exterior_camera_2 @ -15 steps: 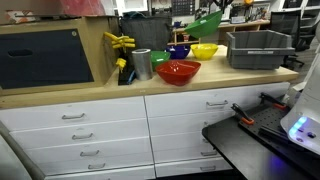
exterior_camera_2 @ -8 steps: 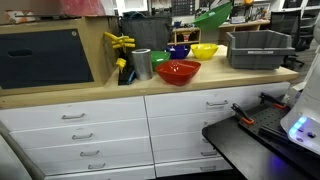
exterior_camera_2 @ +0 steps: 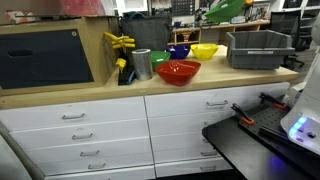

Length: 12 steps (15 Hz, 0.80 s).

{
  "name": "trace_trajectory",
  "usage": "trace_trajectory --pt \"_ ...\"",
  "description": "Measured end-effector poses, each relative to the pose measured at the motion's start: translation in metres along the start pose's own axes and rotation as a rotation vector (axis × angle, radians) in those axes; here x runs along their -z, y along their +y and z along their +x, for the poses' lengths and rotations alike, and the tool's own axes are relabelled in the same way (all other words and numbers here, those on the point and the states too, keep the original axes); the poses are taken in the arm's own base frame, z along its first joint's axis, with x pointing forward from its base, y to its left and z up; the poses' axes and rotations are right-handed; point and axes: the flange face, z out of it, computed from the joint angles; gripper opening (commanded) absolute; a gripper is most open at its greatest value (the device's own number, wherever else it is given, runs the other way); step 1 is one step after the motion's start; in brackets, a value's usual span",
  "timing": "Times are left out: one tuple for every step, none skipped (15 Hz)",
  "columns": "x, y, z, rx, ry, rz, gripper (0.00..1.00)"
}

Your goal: Move the trailer to the right, then pour out the dolls from the right green bowl into the grey trailer

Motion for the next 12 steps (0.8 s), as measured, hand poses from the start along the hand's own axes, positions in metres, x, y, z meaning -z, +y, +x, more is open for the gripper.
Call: trace_trajectory --pt "0.004 0.010 0.003 -0.005 0.002 -0.004 0.01" --pt "0.007 0.020 0.006 -0.009 0.004 -0.012 0.01" --pt "0.009 0.030 0.009 -0.015 0.008 -0.023 0.01" --pt "0.012 0.039 0.011 -0.021 0.012 -0.033 0.01" --pt "0.014 0.049 0.014 -0.024 0.017 -0.043 0.01" --pt "0.015 0.057 0.016 -0.025 0.023 -0.054 0.01" --pt "0.016 0.066 0.019 -0.026 0.029 -0.068 0.01" --pt "0.017 0.074 0.021 -0.030 0.035 -0.081 0.01" --pt "0.018 0.081 0.023 -0.028 0.039 -0.092 0.01" --pt "0.018 0.088 0.024 -0.029 0.043 -0.103 0.01" --pt "0.018 0.094 0.026 -0.023 0.045 -0.116 0.01" --pt "0.019 0.100 0.027 -0.020 0.047 -0.131 0.01"
